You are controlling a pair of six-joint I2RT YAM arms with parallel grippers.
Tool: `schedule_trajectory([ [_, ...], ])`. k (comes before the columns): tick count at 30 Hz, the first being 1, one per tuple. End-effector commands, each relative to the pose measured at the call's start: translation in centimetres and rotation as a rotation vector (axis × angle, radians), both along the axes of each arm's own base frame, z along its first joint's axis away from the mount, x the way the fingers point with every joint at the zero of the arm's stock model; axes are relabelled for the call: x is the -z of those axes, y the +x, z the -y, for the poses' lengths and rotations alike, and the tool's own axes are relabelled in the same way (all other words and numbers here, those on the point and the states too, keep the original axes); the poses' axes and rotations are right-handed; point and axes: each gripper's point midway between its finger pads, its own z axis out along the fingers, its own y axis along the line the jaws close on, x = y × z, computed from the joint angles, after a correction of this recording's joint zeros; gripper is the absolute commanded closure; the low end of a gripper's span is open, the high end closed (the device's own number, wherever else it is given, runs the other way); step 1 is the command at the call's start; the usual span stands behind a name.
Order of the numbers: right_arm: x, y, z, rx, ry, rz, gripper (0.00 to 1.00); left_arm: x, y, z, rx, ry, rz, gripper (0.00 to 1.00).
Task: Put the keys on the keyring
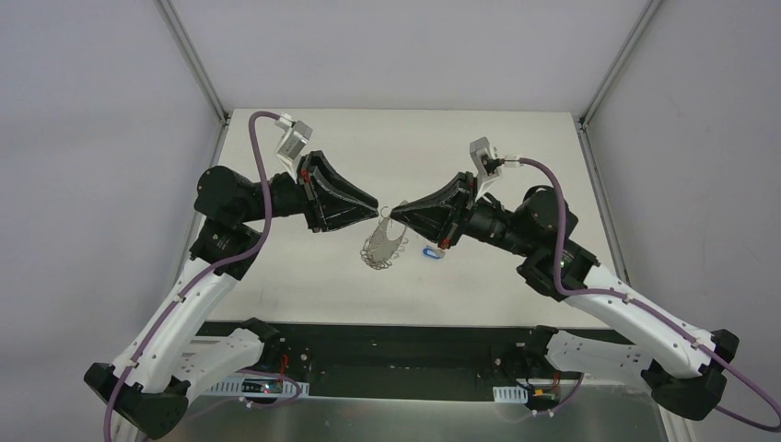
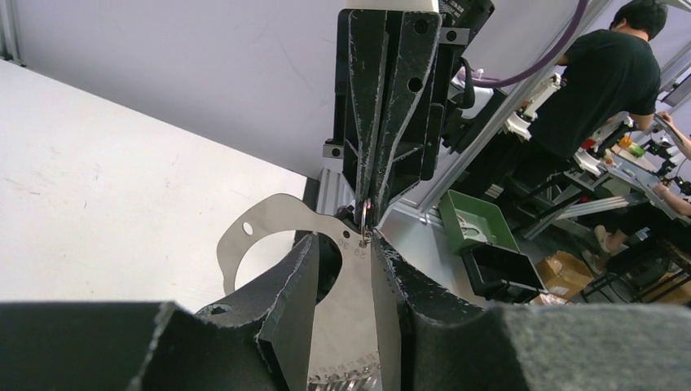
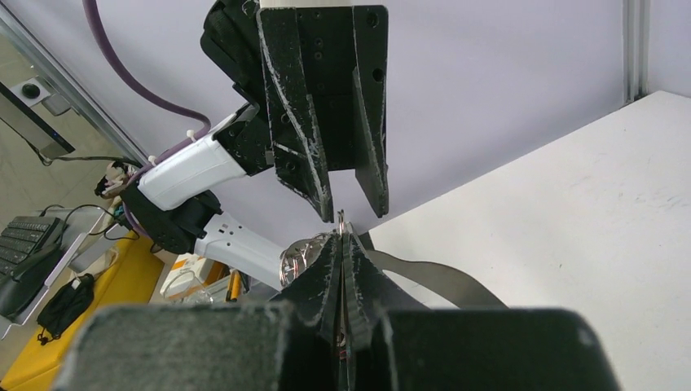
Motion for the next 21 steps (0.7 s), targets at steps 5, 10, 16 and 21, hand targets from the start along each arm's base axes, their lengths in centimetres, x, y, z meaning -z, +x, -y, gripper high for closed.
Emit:
schedule_trajectory([
  [5,-3.7,0.1,0.1,0.039,0.119,0.102,1.0,-1.7,-1.7,-0.4,0.032,-0.056,0.066,0.72],
  [10,-3.9,-0.1,-0.4,0.027,0.127,0.113,1.0,-1.8,-1.6,-0.4,0.035,-0.059,0.063,0.74],
  [16,-4.0,-0.3,-0.6,0.018,0.132,0.12,1.0,-1.7,-1.9,-0.4,0.049,-0.054,0.063,0.87],
  [21,-4.1,-0.3,-0.5,0.03,0.135,0.126,1.0,-1.5,-2.1,-0.4,0.063,-0.048,0.059,1.0],
])
